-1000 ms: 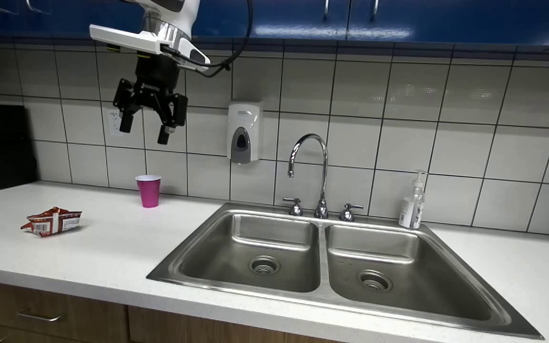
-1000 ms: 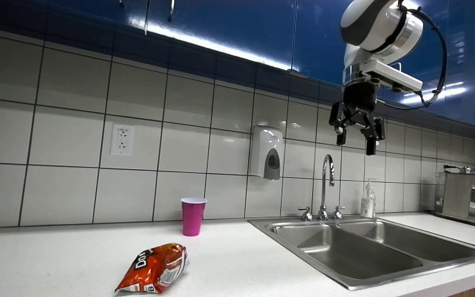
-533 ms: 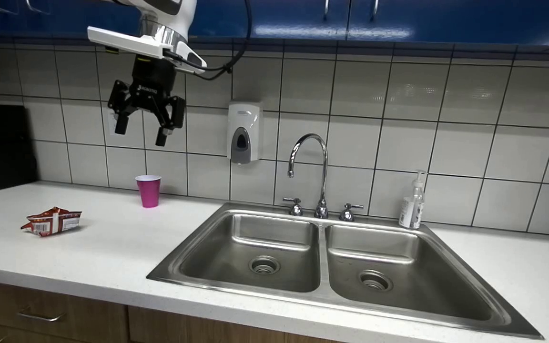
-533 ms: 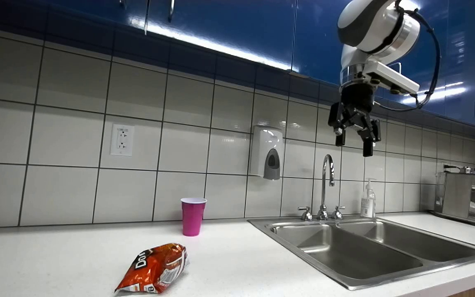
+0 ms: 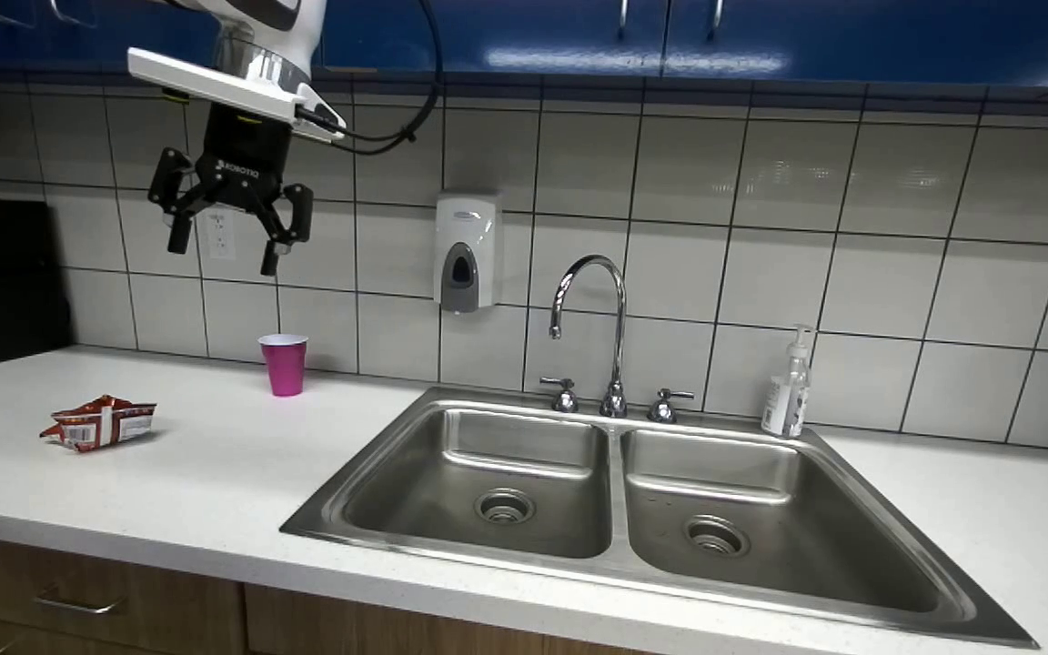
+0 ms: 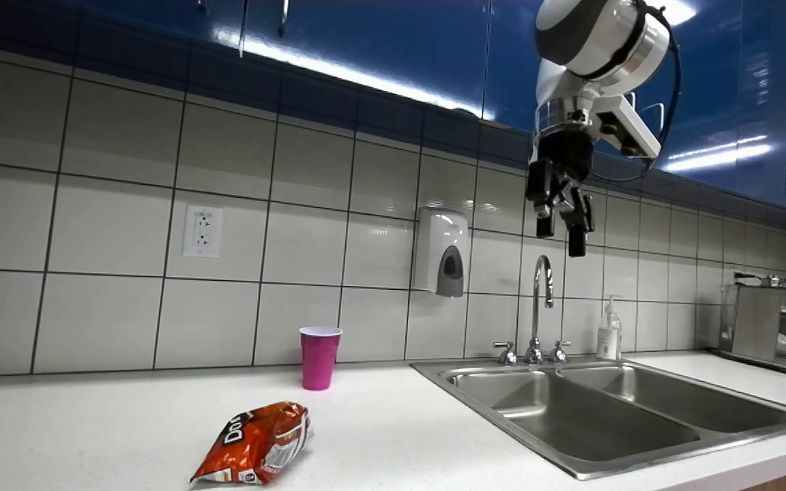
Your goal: Put the snack packet in the sink on the left
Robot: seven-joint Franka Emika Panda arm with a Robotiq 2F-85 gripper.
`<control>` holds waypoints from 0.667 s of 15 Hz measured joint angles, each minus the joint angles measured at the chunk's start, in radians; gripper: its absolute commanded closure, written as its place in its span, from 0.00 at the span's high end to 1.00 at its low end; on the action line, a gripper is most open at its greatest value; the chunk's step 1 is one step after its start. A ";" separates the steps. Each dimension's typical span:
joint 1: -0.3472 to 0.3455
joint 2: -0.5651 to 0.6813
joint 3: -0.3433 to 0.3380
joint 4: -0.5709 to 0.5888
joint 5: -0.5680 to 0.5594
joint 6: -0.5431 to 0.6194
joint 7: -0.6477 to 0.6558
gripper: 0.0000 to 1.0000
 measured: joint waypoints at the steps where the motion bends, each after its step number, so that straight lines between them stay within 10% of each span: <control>1: 0.012 0.000 0.008 0.000 0.000 0.000 -0.022 1.00; 10: 0.102 0.043 0.111 0.001 -0.019 0.034 -0.129 1.00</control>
